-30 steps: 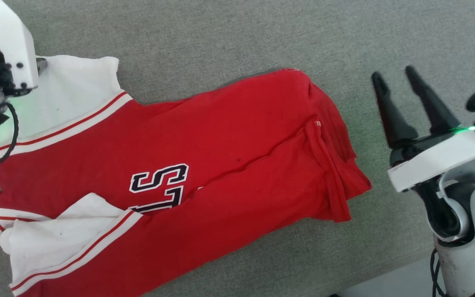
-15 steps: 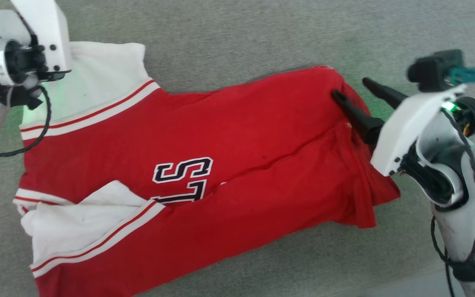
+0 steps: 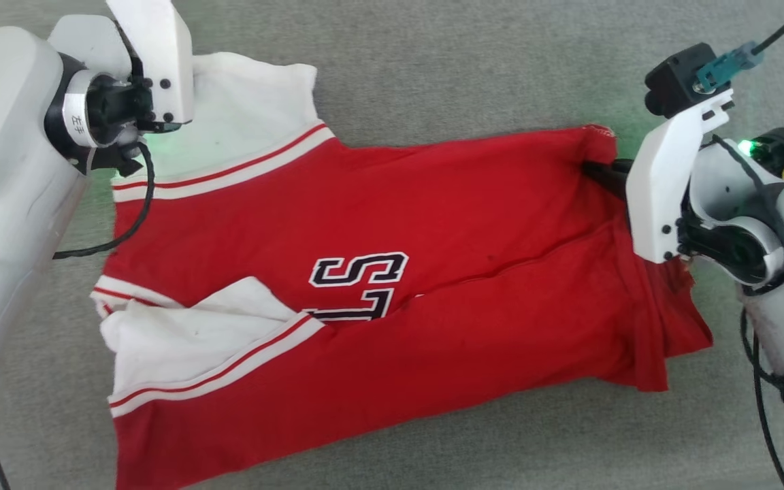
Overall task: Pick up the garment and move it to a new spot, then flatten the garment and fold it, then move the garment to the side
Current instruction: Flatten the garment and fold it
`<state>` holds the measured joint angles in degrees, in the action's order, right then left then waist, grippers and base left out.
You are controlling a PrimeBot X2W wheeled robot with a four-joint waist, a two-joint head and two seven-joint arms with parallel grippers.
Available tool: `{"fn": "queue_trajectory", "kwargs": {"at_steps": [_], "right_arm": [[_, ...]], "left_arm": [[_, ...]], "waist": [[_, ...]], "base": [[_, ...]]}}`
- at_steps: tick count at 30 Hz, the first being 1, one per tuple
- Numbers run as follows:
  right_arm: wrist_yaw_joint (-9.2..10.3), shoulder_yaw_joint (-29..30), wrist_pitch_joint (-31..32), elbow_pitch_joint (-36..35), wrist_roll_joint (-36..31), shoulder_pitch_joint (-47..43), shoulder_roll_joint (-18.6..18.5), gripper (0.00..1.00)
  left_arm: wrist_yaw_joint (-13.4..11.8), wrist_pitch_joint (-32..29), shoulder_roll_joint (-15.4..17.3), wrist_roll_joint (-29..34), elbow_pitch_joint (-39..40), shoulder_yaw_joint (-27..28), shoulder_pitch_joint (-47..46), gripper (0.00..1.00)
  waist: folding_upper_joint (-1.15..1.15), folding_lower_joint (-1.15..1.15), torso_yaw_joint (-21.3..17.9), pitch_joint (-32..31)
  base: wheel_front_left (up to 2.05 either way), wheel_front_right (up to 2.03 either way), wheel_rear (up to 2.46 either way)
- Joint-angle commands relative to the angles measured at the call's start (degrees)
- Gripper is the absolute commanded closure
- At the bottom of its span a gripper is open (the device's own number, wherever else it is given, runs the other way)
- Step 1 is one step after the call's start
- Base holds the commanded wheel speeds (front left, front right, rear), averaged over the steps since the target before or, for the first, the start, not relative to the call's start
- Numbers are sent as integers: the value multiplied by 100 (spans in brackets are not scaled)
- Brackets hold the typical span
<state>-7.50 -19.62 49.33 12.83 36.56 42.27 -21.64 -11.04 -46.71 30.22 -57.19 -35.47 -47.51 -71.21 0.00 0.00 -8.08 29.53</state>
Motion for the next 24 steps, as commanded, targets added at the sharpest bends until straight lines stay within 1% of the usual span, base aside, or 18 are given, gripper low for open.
{"fn": "queue_trajectory", "kwargs": {"at_steps": [1,3,7,10,13,17,22,24], "right_arm": [[2,-25,-35,11,34,-44,12,100],[2,-2,-85,-97,61,-107,-91,100],[2,69,-243,-410,145,-342,-340,100],[1,207,-299,-657,191,-567,-464,100],[2,396,-315,-910,185,-807,-577,100],[2,636,-301,-1301,149,-1131,-674,100],[2,866,-183,-1866,189,-1624,-784,100],[1,934,-140,-2139,247,-1842,-849,100]], "left_arm": [[34,39,-20,-36,-24,17,37,100],[94,92,-28,-69,-14,39,50,100],[75,48,8,-164,164,85,111,100],[8,-6,124,-198,436,121,223,100],[-94,-70,306,-259,825,154,402,100],[-312,-204,600,-321,1515,175,682,100],[-713,-338,1015,-392,2618,192,1189,100],[-920,-425,1212,-445,3114,197,1432,100]], "waist": [[0,0,95,-77],[0,0,185,-151],[0,0,348,-312],[0,0,444,-418],[0,0,513,-518],[0,0,582,-657],[0,0,650,-799],[0,0,668,-838]], "base": [[0,0,0],[0,0,0],[0,0,0],[0,0,0],[0,0,0],[0,0,0],[0,0,0],[0,0,0]]}}
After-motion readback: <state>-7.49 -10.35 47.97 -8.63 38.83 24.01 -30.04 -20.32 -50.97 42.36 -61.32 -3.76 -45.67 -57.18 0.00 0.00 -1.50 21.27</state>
